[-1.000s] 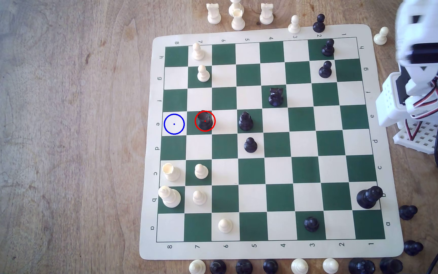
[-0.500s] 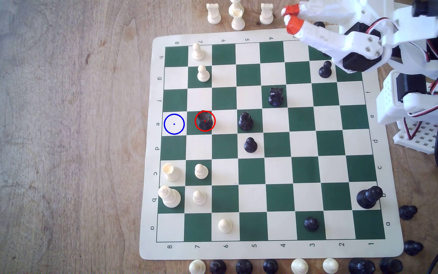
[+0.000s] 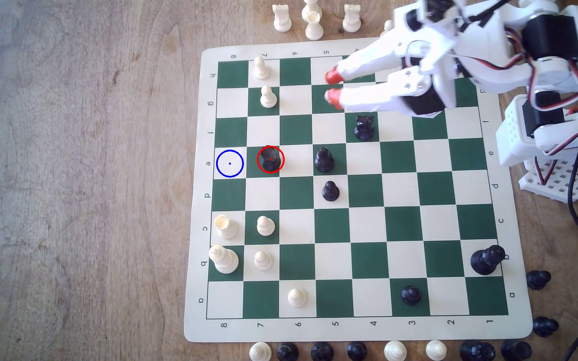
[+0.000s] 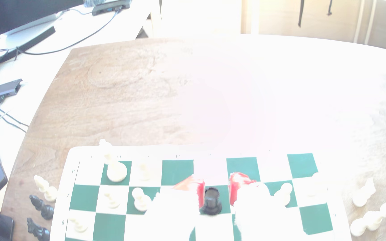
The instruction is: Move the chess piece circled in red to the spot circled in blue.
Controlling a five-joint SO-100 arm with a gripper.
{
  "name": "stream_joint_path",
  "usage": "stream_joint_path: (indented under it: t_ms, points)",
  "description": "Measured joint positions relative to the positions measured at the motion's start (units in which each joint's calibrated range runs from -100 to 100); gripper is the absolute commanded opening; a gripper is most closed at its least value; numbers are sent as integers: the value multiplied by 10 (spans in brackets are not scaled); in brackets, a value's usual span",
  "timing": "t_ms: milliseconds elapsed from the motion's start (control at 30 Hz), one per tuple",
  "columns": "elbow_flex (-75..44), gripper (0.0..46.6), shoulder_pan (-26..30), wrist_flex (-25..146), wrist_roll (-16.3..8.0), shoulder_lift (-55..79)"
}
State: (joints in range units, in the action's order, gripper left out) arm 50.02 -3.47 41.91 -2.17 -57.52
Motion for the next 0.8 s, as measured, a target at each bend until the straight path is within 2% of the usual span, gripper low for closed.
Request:
stream_joint_path:
  t_ms: [267,400,667,800]
  points:
    - [-198,111,-2,130,-35,206]
    - [-297,117,-2,194,-38,301]
    - [-352,120,-3,206,-38,406]
    - [-358,137,-3,194,-38,452]
